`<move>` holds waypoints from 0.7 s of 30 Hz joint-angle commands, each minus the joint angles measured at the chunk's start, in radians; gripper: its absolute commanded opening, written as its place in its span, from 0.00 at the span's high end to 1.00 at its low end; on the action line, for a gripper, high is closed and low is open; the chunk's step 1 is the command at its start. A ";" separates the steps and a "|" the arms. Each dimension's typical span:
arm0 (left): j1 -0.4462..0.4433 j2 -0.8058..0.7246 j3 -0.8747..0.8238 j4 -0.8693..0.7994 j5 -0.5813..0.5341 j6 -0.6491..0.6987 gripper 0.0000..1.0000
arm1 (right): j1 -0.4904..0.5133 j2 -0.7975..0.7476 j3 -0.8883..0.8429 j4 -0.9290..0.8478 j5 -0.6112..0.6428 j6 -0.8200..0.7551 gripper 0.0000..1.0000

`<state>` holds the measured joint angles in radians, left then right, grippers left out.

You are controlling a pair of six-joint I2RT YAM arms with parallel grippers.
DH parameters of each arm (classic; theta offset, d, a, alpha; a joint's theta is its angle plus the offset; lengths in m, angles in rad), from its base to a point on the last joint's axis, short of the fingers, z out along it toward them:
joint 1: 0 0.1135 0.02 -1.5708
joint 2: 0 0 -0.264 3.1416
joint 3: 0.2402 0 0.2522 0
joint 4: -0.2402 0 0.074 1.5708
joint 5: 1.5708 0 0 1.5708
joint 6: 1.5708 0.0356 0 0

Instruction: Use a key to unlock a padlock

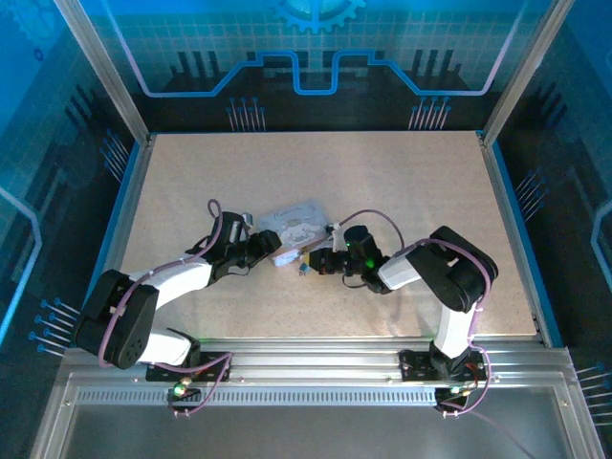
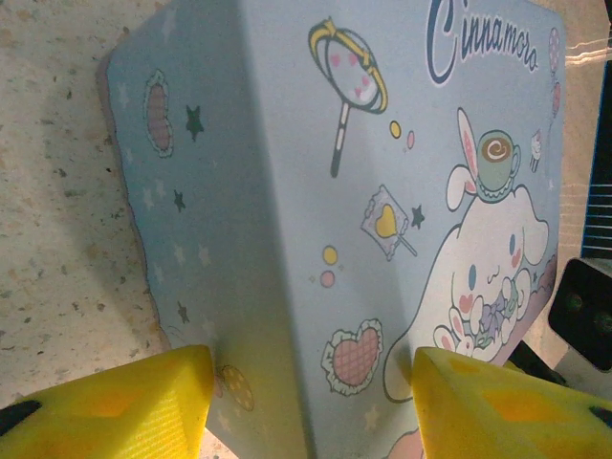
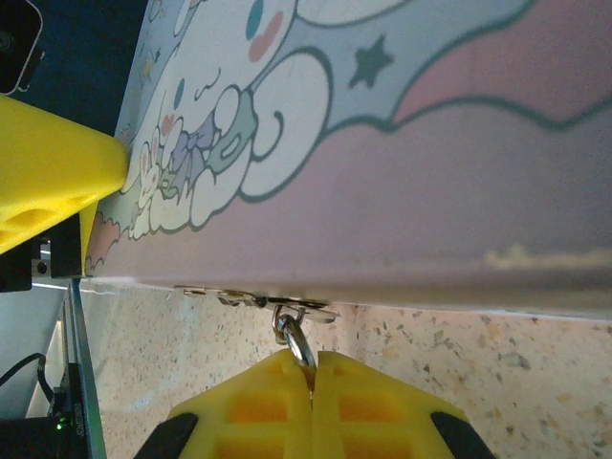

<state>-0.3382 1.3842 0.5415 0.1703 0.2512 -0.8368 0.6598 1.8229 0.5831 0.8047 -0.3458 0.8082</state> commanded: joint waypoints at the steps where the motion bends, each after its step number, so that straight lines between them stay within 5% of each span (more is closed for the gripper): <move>1: -0.012 -0.011 -0.034 -0.031 -0.019 -0.002 0.42 | -0.011 -0.029 -0.027 0.006 0.004 0.019 1.00; 21: -0.073 0.008 -0.069 0.006 -0.049 -0.038 0.42 | -0.042 -0.101 -0.068 0.106 0.108 0.213 1.00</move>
<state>-0.3958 1.3788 0.5072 0.2379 0.2138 -0.8669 0.6342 1.7676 0.5159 0.8642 -0.2901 0.9680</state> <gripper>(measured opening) 0.583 0.056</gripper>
